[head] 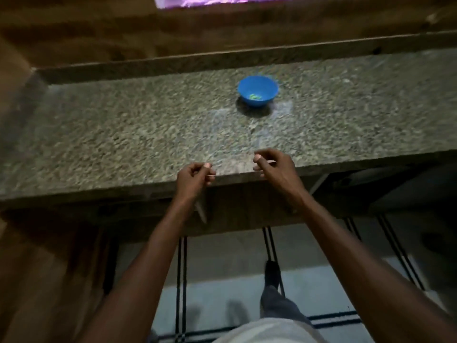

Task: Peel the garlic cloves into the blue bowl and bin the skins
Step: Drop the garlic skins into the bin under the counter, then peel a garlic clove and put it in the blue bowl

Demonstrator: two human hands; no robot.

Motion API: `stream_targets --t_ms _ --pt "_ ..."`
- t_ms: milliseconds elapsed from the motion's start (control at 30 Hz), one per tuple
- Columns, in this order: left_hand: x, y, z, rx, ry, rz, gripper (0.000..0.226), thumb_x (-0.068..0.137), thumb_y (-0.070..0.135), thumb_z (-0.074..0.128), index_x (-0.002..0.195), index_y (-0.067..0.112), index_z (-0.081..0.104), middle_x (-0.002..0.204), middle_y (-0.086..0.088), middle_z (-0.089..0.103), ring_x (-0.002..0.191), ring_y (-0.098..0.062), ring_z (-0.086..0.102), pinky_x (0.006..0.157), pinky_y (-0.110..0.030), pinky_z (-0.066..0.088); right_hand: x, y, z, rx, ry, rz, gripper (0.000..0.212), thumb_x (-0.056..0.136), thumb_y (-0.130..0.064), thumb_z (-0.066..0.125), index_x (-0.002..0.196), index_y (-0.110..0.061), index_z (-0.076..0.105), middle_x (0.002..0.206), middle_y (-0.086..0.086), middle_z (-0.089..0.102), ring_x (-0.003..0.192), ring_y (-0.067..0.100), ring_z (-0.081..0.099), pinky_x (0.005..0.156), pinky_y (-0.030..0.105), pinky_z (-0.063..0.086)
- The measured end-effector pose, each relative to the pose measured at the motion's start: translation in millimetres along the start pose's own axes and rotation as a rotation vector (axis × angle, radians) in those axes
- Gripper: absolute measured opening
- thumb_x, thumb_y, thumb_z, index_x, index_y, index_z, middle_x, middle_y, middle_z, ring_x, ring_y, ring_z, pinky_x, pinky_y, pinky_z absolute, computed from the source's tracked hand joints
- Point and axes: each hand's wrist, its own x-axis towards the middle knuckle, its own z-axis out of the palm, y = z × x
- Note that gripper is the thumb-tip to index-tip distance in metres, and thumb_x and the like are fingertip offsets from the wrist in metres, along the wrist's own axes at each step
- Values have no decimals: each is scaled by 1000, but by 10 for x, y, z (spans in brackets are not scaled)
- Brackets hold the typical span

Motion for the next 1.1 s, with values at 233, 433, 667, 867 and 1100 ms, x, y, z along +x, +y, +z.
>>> stream_targets --t_ms 233,433,667,867,1100 --pt "819 272 1288 88 -103 -12 12 105 13 61 101 7 70 88 -8 73 75 -17 69 67 -26 56 752 496 -1038 -30 17 112 12 104 -21 64 108 -19 75 95 -1 79 84 11 78 77 43 66" --pt "1355 358 1683 204 -5 -20 10 103 19 63 108 13 69 104 -5 72 92 -20 72 79 -34 61 1541 693 -1363 -192 -39 100 17 101 -22 68 112 -14 77 99 -1 78 82 9 76 75 37 65" --pt "1967 340 1515 332 68 -33 15 102 26 65 111 15 70 112 -4 71 97 -23 73 80 -43 64 2646 649 -1098 -456 -58 -14 26 98 -7 67 122 -5 76 118 10 76 89 19 74 75 18 56" --pt "2415 312 1451 291 58 -14 10 102 24 66 108 17 70 100 -2 73 81 -19 76 79 -45 65 3162 877 -911 -784 -90 -74 8 90 -5 69 91 -8 76 97 9 64 88 30 65 73 35 55" --pt "2856 288 1470 274 16 -23 8 101 22 65 100 29 69 93 -11 74 84 -30 73 72 -43 59 3066 689 -911 -509 35 -35 13 99 -7 65 94 -12 76 83 -2 70 71 -2 65 60 13 49"
